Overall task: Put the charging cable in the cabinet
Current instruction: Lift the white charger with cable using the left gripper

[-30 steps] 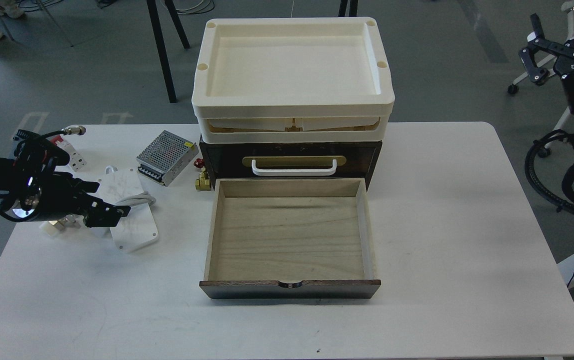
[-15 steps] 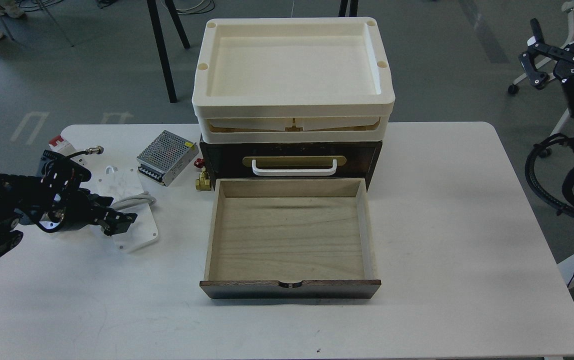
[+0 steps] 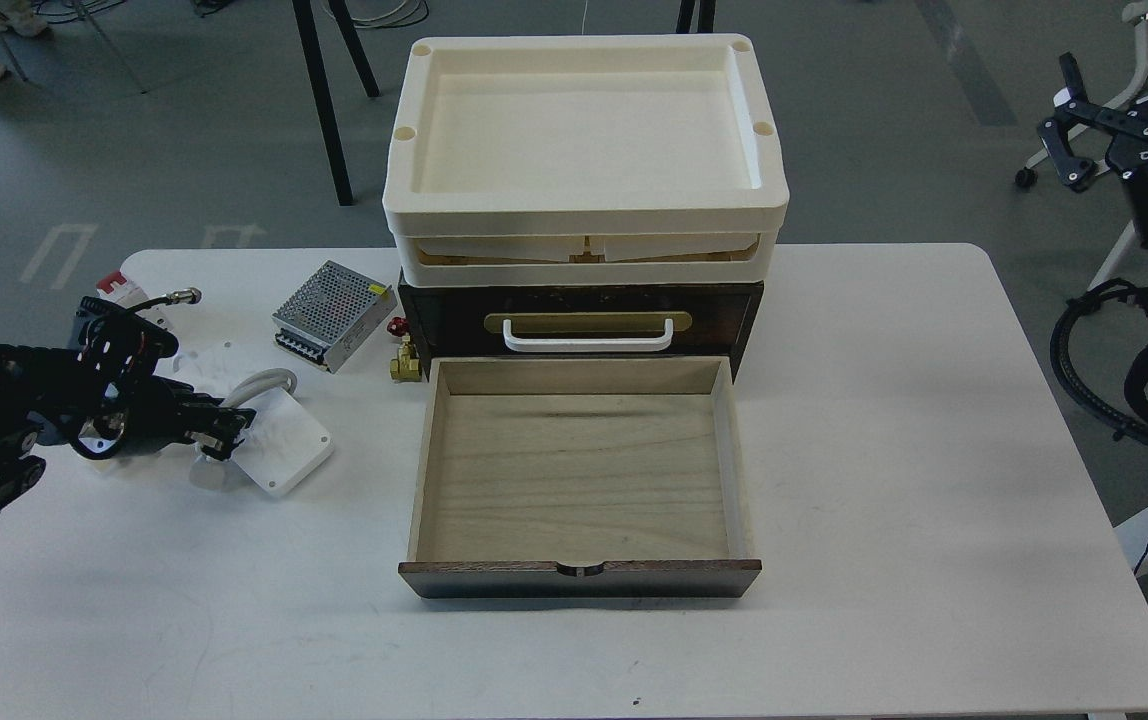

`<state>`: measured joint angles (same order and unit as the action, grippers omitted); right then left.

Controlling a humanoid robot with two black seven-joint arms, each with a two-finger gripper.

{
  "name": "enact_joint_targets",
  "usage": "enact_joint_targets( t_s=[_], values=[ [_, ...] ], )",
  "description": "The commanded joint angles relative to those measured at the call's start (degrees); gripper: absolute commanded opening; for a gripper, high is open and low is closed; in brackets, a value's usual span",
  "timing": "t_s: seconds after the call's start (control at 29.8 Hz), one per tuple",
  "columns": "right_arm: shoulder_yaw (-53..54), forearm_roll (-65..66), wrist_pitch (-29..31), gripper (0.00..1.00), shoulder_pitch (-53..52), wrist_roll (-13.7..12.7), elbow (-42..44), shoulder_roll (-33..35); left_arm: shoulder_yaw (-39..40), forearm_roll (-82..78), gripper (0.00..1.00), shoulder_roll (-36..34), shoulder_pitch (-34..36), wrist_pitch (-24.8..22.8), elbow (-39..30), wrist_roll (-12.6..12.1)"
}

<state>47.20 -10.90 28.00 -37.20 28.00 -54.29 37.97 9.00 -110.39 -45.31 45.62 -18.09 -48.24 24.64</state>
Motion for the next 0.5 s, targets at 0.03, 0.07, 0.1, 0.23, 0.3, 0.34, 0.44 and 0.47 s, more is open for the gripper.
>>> enact_joint_targets(
  t_s=[0.03,0.07,0.1,0.23,0.3,0.34,0.44,0.47],
  values=[
    [0.0,0.0,0.0,1.00,0.4,0.0,0.1,0.0,0.4,8.9,0.00,-9.0,2.8,-7.6,-11.8,3.4],
    [0.0,0.0,0.0,1.00,0.5,0.0,0.1,0.0,0.5,11.7,0.00,-12.1,3.7,-9.7,-15.5,3.4],
    [0.1,0.0,0.0,1.00,0.5,0.0,0.1,0.1,1.1,14.6,0.00,-14.9,4.1,-9.9,-18.7,3.4],
    [0.3,0.0,0.0,1.00,0.6,0.0,0.2,1.0,5.4,32.1,0.00,-24.7,4.2,-9.9,-32.2,3.4],
    [0.3,0.0,0.0,1.00,0.7,0.0,0.5,1.0,6.2,40.7,0.00,-26.2,4.2,-9.9,-36.6,3.4],
    [0.3,0.0,0.0,1.00,0.7,0.0,0.5,1.0,6.2,44.3,0.00,-26.0,4.2,-9.9,-38.5,3.4],
    [0.3,0.0,0.0,1.00,0.7,0.0,0.5,1.0,6.2,48.3,0.00,-21.7,3.8,-9.9,-41.2,3.4],
    [0.3,0.0,0.0,1.00,0.7,0.0,0.5,1.0,6.2,48.3,0.00,-19.0,3.6,-9.9,-41.4,3.4]
  ],
)
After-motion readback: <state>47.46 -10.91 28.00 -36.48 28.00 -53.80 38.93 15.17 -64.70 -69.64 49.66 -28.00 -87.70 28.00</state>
